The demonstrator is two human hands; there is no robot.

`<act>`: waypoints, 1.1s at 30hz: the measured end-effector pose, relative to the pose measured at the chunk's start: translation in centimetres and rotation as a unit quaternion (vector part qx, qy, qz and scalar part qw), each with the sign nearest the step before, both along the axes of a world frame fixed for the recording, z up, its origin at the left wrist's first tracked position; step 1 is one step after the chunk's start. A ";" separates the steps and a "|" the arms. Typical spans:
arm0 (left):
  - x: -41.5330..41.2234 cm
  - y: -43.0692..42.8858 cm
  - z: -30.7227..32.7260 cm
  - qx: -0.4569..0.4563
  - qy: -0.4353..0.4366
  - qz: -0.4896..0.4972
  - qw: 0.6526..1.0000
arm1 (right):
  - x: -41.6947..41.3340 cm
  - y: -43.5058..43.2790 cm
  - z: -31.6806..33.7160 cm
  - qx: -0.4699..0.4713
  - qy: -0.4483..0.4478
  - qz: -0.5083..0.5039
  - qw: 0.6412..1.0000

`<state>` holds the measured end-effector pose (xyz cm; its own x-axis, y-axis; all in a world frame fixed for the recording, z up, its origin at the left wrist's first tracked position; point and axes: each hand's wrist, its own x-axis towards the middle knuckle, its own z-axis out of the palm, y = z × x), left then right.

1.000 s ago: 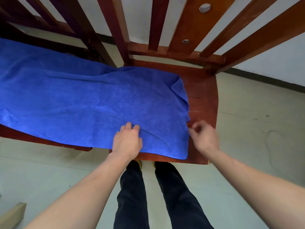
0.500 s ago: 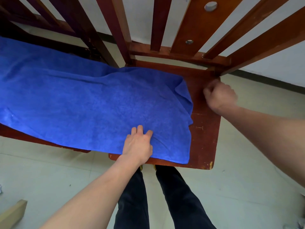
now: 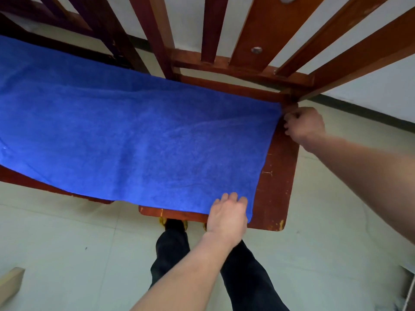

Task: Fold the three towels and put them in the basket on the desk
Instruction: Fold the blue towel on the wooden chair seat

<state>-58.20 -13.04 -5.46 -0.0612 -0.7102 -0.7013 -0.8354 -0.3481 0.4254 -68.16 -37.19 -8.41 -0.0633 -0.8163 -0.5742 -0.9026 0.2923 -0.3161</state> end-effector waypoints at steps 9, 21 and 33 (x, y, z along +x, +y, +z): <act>-2.1 2.3 -2.9 -0.086 -0.051 -0.121 0.988 | 2.0 0.2 -2.1 0.037 -0.034 -0.022 0.999; -2.6 4.5 -1.3 -0.080 0.014 -0.019 0.997 | 2.9 1.2 2.0 0.055 -0.185 -0.232 0.953; -2.3 4.4 -4.0 -0.144 -0.034 -0.155 0.977 | 2.2 1.5 -0.1 0.065 -0.152 -0.230 0.959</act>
<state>-60.45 -8.66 -9.46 -0.2640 -0.8332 -0.4859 -0.9118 0.0513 0.4075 -66.00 -35.67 -8.56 -0.2133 -0.6621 -0.7184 -0.5402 0.6926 -0.4780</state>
